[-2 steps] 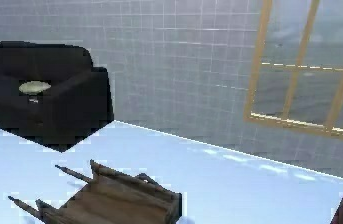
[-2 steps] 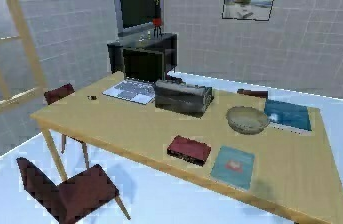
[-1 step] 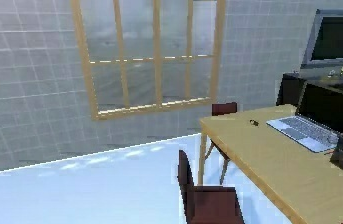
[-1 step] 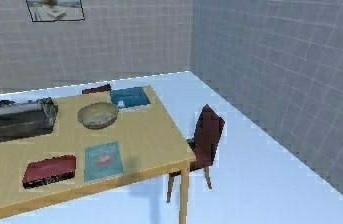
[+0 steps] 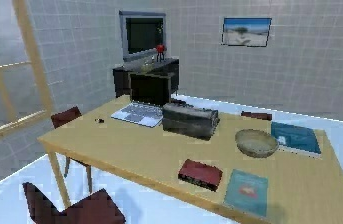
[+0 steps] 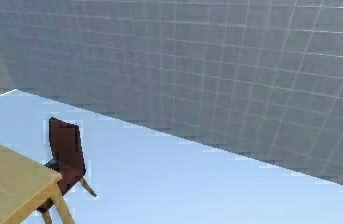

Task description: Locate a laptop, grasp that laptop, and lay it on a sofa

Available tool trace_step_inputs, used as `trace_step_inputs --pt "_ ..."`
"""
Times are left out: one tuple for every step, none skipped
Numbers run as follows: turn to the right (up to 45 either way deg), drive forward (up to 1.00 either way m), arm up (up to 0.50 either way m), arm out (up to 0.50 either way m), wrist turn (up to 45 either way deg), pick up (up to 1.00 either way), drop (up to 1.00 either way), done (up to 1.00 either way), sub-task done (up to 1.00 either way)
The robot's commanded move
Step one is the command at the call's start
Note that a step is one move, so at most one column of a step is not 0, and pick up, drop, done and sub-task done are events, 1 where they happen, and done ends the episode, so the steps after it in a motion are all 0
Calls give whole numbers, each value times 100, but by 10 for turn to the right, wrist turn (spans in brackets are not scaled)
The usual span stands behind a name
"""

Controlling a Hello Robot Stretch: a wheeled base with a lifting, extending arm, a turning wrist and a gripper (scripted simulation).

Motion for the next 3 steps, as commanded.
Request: trace_step_inputs --pt "450 0 0 0 0 0 0 0 0" --pt "300 0 0 0 0 0 0 0 0" --pt "0 75 0 0 0 0 0 0 0"
